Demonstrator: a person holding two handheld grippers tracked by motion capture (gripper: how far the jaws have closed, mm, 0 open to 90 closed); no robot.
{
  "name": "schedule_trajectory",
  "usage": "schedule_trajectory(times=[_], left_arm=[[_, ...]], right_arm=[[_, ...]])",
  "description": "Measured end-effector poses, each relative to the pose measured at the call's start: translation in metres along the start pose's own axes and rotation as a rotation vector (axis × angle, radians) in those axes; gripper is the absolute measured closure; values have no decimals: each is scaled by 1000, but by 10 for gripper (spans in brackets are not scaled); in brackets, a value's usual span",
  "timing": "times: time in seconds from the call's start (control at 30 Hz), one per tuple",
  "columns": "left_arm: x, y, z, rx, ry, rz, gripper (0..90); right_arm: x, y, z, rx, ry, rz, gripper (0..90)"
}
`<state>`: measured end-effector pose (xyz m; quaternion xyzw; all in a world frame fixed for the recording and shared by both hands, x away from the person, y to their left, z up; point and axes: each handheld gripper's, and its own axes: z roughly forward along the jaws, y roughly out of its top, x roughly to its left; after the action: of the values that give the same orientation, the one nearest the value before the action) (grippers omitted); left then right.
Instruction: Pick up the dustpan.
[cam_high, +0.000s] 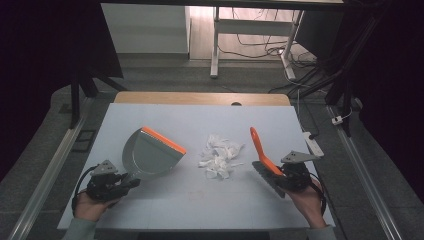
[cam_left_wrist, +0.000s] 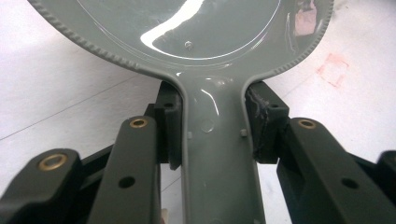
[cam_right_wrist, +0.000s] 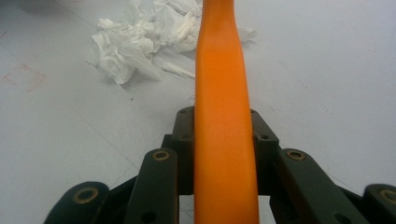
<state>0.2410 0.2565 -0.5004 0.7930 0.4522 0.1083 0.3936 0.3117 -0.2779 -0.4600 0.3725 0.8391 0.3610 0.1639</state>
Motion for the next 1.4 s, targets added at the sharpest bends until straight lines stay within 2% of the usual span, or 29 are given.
schedule_trajectory(times=[0.17,0.4,0.57,0.83,1.2,1.4], left_arm=[[-5,2,3,8,-28,29,617],[-15,5,5,29,-88,87,617],[-19,6,7,51,-108,118,616],[-23,7,7,77,-168,172,617],[-26,6,8,101,-205,204,616],[-26,6,8,107,-213,203,616]], right_arm=[[0,0,0,-3,0,0,710],[1,2,-1,-24,39,16,710],[2,2,-1,-28,35,13,710],[3,2,0,-20,36,9,710],[3,3,-1,-26,32,6,710],[3,4,-1,-30,31,4,710]])
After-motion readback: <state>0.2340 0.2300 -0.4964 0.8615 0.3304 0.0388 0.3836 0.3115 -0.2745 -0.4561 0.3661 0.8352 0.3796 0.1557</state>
